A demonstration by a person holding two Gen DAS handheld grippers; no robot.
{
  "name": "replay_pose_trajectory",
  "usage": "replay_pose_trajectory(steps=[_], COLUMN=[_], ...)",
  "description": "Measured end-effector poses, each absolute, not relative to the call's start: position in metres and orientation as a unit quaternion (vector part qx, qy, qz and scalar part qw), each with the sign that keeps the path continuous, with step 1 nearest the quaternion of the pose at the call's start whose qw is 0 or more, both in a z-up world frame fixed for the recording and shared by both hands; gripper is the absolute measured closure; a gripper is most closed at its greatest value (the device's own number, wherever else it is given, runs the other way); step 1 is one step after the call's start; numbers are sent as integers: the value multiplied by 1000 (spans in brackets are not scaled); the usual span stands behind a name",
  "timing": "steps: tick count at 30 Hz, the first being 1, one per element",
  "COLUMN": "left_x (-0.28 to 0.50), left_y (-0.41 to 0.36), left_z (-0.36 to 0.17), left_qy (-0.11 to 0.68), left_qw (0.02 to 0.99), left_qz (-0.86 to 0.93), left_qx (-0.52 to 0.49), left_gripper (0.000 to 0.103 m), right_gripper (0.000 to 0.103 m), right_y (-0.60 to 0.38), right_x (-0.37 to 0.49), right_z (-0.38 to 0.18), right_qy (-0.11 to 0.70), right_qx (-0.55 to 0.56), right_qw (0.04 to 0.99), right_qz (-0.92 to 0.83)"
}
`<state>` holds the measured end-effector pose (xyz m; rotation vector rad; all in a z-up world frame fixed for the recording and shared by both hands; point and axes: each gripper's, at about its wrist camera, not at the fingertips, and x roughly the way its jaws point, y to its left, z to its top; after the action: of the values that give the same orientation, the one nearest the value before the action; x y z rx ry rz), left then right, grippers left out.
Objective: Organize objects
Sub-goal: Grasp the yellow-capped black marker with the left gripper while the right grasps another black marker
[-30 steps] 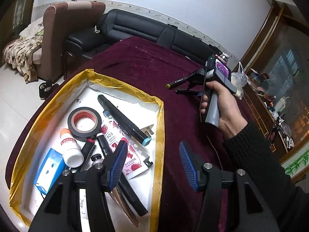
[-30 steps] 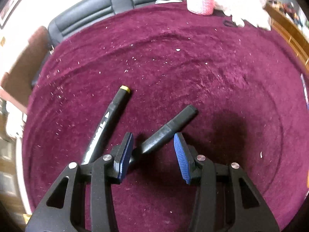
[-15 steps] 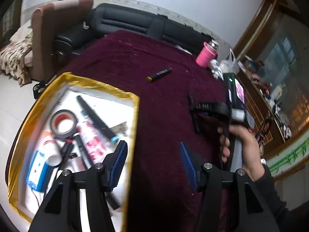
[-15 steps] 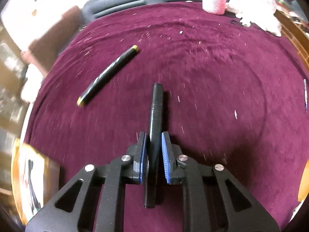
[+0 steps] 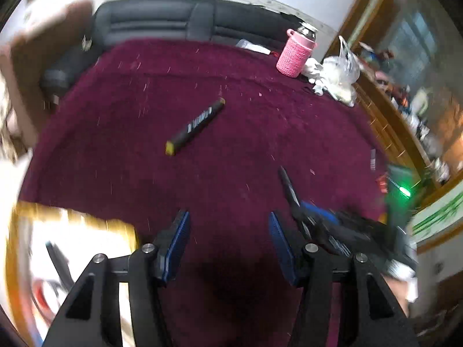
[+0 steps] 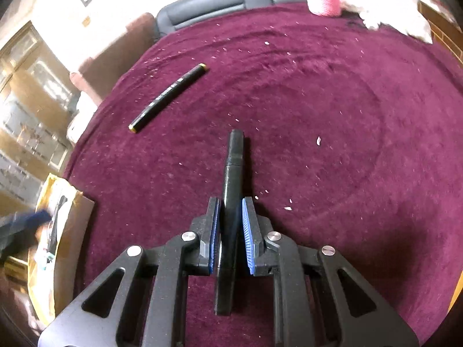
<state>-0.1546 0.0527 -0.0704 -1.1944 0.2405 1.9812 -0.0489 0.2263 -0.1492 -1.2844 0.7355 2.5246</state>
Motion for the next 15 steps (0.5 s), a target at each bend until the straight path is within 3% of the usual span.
replay_pose_trajectory(steps=[5, 15], left_x=[-195, -259], left_y=[90, 145], left_z=[-81, -125], left_qy=[157, 183], left_qw=[386, 359], left_qz=[803, 790], left_qx=[-427, -462], left_gripper=[47, 47], right_gripper=[88, 88], right_y=[228, 236], right_x=[-49, -49], right_z=[-150, -152], right_qy=[260, 283], right_qx=[-440, -442], right_qw=[112, 97], right_qz=[852, 846])
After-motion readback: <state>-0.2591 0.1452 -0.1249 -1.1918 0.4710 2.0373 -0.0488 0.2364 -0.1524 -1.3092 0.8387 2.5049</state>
